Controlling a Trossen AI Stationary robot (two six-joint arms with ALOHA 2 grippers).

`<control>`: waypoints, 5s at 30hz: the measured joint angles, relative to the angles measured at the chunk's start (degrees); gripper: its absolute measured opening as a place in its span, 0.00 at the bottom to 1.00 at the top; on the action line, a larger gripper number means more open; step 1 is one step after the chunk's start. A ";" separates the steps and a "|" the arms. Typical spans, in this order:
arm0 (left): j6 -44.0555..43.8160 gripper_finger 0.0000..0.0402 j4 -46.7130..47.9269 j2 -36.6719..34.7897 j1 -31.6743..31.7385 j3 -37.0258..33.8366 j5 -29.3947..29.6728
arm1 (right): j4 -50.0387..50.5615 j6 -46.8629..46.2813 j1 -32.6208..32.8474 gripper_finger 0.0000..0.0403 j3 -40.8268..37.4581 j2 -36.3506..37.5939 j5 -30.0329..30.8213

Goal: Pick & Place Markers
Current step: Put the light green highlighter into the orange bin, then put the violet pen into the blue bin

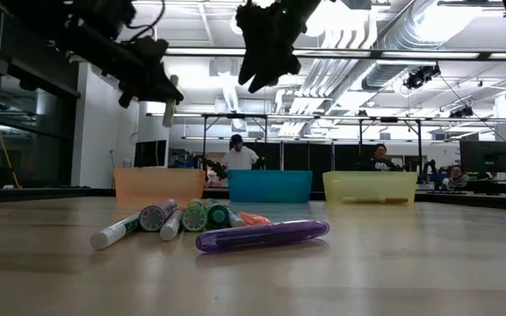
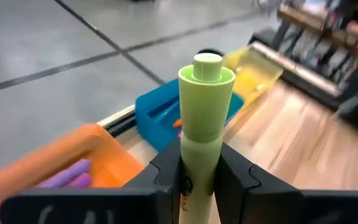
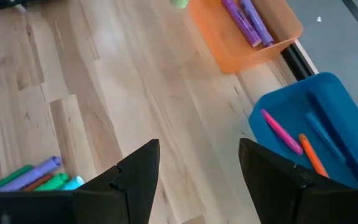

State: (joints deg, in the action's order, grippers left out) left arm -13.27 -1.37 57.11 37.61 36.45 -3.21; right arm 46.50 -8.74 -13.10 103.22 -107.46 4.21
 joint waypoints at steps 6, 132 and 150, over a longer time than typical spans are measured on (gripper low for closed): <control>12.64 0.14 10.52 8.64 4.62 9.03 -4.97 | -0.02 -1.65 0.00 0.52 0.00 0.00 1.05; -6.45 0.39 42.74 -20.48 -28.17 5.54 -2.69 | 15.37 -33.55 19.67 0.52 0.00 -0.07 9.49; -6.78 0.39 40.77 -29.61 -42.87 -1.25 2.76 | 12.41 -59.99 31.37 0.52 0.00 -0.80 11.55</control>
State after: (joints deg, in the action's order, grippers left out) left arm -20.05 39.40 27.50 -5.26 35.20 -0.45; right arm 58.91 -68.73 18.27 103.22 -108.26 15.75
